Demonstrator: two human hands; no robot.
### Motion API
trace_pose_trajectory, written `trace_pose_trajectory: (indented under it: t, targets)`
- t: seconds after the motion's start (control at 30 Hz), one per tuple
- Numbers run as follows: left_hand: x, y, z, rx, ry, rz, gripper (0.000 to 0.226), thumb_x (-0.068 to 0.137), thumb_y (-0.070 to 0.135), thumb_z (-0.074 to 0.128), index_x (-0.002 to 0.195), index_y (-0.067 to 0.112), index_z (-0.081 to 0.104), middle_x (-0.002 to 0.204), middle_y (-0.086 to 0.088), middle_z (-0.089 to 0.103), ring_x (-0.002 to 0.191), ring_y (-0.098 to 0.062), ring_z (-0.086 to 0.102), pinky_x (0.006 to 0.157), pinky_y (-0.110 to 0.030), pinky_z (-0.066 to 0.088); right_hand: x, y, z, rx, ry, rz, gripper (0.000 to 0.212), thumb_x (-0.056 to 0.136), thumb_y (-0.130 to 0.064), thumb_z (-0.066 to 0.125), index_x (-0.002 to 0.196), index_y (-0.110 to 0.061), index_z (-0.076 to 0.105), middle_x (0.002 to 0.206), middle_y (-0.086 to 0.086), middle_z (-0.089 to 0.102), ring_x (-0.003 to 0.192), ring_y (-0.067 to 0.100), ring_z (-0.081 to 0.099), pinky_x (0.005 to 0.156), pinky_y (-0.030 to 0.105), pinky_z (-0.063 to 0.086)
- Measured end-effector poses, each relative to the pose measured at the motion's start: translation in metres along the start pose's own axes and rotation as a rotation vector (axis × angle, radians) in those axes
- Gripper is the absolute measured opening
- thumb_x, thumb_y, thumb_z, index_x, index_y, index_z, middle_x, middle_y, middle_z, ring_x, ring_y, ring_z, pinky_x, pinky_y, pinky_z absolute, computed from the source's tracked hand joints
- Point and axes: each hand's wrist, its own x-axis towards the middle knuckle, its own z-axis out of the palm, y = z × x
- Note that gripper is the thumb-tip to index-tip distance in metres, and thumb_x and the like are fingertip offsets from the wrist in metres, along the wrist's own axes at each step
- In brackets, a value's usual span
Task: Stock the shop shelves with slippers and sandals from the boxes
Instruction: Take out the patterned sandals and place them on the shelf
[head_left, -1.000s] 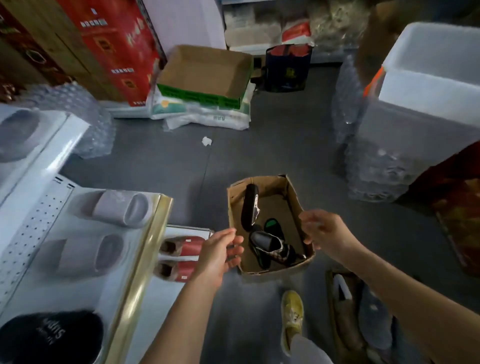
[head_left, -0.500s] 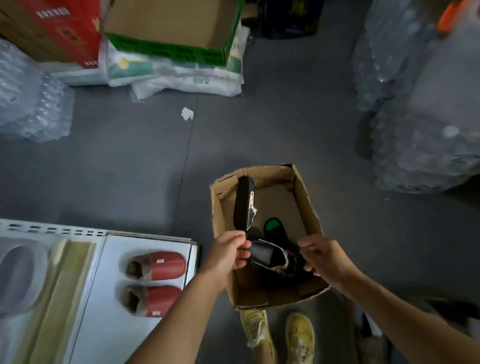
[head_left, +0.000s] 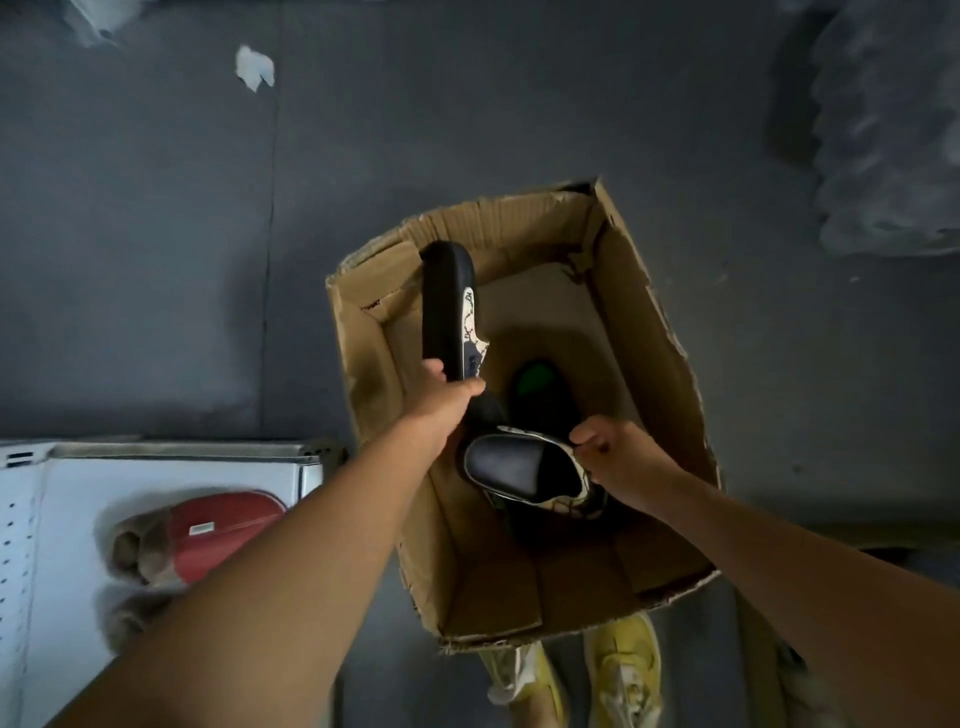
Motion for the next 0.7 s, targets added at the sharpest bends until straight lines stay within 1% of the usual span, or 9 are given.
trace_pose_trajectory:
  t: [0.1,0.13,0.2,0.23,0.3,0.33,0.47,0.57,0.7]
  targets:
    - [0.031,0.003,0.011,0.029,0.106,0.063,0.076,0.085,0.029,0.074,0.144,0.007,0.031,0.132,0.000,0.048,0.119,-0.019,0.051,0.078,-0.014,0.035,0.026,0.014,0.014,-0.105,0.032,-0.005,0.029,0.096,-0.021,0.046,0.123,-0.022,0.056,0.120,0.005,0.058,0.103,0.021,0.059,0.088,0.036,0.050]
    - [0.042,0.006,0.014,0.018,0.141,0.084,0.084,0.083,0.033,0.075,0.147,0.008,0.027,0.139,-0.006,0.047,0.124,-0.020,0.049,0.080,-0.013,0.032,0.033,0.019,0.018,-0.149,0.046,0.003,0.032,0.095,-0.024,0.047,0.127,-0.022,0.052,0.126,0.006,0.053,0.108,0.023,0.056,0.091,0.037,0.049]
    - [0.064,0.013,0.019,0.026,0.204,0.136,0.105,0.073,0.047,0.080,0.150,0.007,0.022,0.149,-0.009,0.040,0.134,-0.023,0.044,0.099,-0.019,0.033,0.043,0.030,0.025,-0.231,0.053,0.045,0.042,0.095,-0.031,0.047,0.136,-0.022,0.041,0.134,0.007,0.044,0.117,0.027,0.050,0.095,0.042,0.047]
    - [0.073,0.015,0.022,0.054,0.236,0.158,0.116,0.065,0.057,0.081,0.151,0.008,0.021,0.151,-0.010,0.039,0.136,-0.026,0.043,0.108,-0.027,0.034,0.048,0.035,0.029,-0.260,0.038,0.069,0.047,0.095,-0.036,0.047,0.139,-0.022,0.036,0.135,0.007,0.041,0.119,0.029,0.049,0.095,0.044,0.047]
    - [0.086,0.015,0.027,0.139,0.274,0.182,0.128,0.052,0.072,0.077,0.151,0.011,0.022,0.149,-0.011,0.041,0.135,-0.030,0.044,0.111,-0.040,0.037,0.056,0.045,0.036,-0.307,-0.010,0.115,0.060,0.093,-0.045,0.051,0.143,-0.022,0.030,0.137,0.009,0.039,0.120,0.032,0.049,0.094,0.044,0.047]
    - [0.092,0.015,0.030,0.187,0.280,0.183,0.125,0.055,0.072,0.075,0.150,0.011,0.022,0.148,-0.011,0.041,0.135,-0.030,0.043,0.111,-0.040,0.037,0.060,0.050,0.040,-0.324,-0.029,0.132,0.064,0.091,-0.048,0.053,0.144,-0.022,0.028,0.138,0.009,0.038,0.119,0.033,0.050,0.093,0.044,0.047]
    - [0.114,0.015,0.030,0.459,0.320,0.248,0.086,0.083,0.058,0.064,0.145,0.009,0.031,0.145,-0.014,0.046,0.130,-0.034,0.047,0.104,-0.038,0.038,0.073,0.060,0.056,-0.358,-0.058,0.119,0.068,0.091,-0.049,0.054,0.146,-0.022,0.025,0.139,0.011,0.036,0.118,0.035,0.051,0.094,0.045,0.047]
    - [0.124,0.007,0.025,0.511,0.299,0.309,0.073,0.086,0.052,0.061,0.138,0.006,0.039,0.138,-0.015,0.053,0.124,-0.035,0.053,0.102,-0.038,0.043,0.078,0.063,0.067,-0.399,-0.030,0.110,0.059,0.094,-0.038,0.052,0.145,-0.020,0.028,0.139,0.013,0.036,0.116,0.037,0.052,0.093,0.045,0.048]
    - [0.116,0.006,0.023,0.613,0.385,0.388,0.055,0.090,0.038,0.057,0.131,0.005,0.040,0.132,-0.019,0.056,0.119,-0.041,0.055,0.096,-0.041,0.044,0.082,0.064,0.073,-0.451,0.011,0.139,0.050,0.093,-0.016,0.051,0.140,-0.016,0.034,0.136,0.015,0.037,0.116,0.041,0.052,0.092,0.046,0.046]
